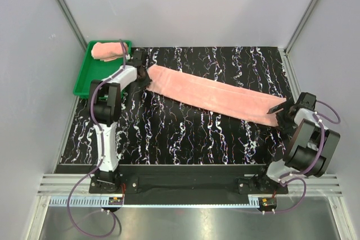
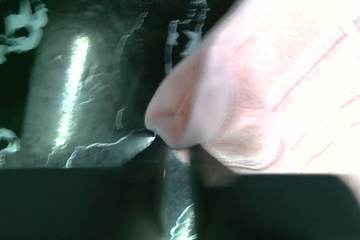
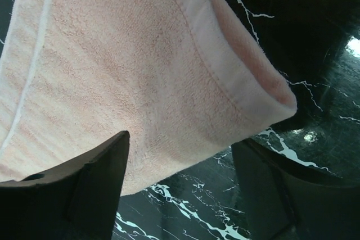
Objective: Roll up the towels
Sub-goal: Fold the towel
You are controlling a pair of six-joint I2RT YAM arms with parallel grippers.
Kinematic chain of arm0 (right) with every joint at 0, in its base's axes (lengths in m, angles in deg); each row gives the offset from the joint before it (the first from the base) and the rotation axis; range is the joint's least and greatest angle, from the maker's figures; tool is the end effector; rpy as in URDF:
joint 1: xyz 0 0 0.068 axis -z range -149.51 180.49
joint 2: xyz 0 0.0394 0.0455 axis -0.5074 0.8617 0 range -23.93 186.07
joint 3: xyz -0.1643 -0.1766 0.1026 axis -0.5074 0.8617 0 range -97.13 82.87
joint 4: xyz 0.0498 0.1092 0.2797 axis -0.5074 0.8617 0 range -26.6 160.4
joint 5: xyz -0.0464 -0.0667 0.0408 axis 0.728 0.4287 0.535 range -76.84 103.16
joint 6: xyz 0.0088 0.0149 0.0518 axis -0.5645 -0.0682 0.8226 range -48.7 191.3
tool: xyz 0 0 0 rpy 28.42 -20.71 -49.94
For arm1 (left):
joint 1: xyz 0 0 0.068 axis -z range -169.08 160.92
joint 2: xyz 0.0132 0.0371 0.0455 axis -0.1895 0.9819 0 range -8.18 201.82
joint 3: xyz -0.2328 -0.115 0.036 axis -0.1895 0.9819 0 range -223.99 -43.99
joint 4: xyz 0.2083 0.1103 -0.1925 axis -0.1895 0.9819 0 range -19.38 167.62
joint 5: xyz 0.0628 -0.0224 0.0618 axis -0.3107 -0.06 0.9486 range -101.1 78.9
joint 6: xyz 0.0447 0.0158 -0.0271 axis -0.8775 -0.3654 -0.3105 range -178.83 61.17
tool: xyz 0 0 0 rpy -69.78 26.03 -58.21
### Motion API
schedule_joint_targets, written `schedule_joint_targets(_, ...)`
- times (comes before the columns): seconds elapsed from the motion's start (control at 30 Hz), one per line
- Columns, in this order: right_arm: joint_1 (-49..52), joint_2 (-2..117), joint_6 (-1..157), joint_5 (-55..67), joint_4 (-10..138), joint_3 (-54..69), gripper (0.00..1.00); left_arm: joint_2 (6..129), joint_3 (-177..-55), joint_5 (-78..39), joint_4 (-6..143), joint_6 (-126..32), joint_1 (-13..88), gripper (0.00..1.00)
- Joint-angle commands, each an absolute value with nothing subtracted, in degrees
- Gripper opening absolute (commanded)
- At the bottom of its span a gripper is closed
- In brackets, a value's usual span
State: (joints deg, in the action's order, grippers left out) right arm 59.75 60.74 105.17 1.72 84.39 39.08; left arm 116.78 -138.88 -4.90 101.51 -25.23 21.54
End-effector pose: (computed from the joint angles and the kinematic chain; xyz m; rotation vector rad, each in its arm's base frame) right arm 0.2716 -0.1437 0.1239 1.3277 2.2881 0.2914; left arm 0.4919 -0.0881 0.1307 -0.5600 2.5696 -0.1244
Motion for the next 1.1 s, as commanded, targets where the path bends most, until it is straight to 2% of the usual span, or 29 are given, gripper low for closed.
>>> schedule_joint_targets(0.0,59.67,62.03,104.97,2.96,81.95,38.58,0.77,118.99,-142.94,-2.04,105.68,-28.95,22.52,0.01)
schedule_joint_targets(0.1,59.76,63.34,104.53,4.45,82.12,37.53,0.60,118.12,-141.99,-2.48,106.04,-29.56,22.44,0.00)
schedule_joint_targets(0.13,59.76,63.87,104.53,5.85,82.38,37.00,0.49,117.51,-141.11,-2.40,105.86,-29.48,22.44,0.00)
schedule_joint_targets(0.2,59.76,65.80,104.44,7.18,82.82,35.08,0.42,113.31,-136.22,-1.70,105.25,-29.04,22.44,0.00)
schedule_joint_targets(0.3,59.76,68.88,104.61,9.46,83.52,31.48,0.38,104.80,-125.78,-1.17,102.35,-27.63,22.44,0.00)
schedule_joint_targets(0.5,60.02,76.17,104.97,12.01,85.18,21.54,0.38,90.90,-109.41,0.50,99.97,-25.79,22.96,0.00)
schedule_joint_targets(0.57,59.93,78.10,104.35,12.19,86.24,18.90,0.40,88.60,-106.84,0.77,99.62,-25.00,23.32,0.00)
schedule_joint_targets(0.6,60.02,77.94,104.26,11.84,86.34,18.89,0.45,88.41,-106.57,0.24,99.71,-24.73,23.32,0.00)
schedule_joint_targets(0.63,59.93,77.50,104.00,10.71,86.25,19.15,0.48,88.32,-106.56,-0.20,100.40,-24.56,23.32,0.12)
schedule_joint_targets(0.67,60.02,75.32,103.91,10.35,85.99,19.76,0.53,88.15,-107.09,-0.29,101.11,-24.47,23.32,0.31)
schedule_joint_targets(0.7,60.02,73.82,103.91,9.82,85.03,21.68,0.68,87.80,-107.44,-1.07,101.55,-24.38,23.40,0.46)
schedule_joint_targets(0.73,59.93,72.24,103.39,9.65,84.93,22.57,0.75,87.27,-107.62,-1.69,102.16,-24.29,23.40,0.65)
schedule_joint_targets(0.8,60.02,67.15,102.86,9.73,85.54,24.16,0.81,84.48,-108.14,-2.92,102.96,-24.20,23.49,0.78)
schedule_joint_targets(0.83,59.93,65.48,102.77,10.17,85.98,24.60,0.87,83.24,-108.67,-3.19,104.27,-24.38,23.58,0.93)
schedule_joint_targets(0.87,60.02,62.59,102.77,10.00,86.25,25.21,0.89,80.79,-109.80,-3.36,105.24,-24.73,23.58,0.99)
schedule_joint_targets(1.07,60.28,58.07,103.03,6.93,86.52,28.81,0.91,71.82,-117.45,-6.79,116.39,-31.66,23.49,0.99)
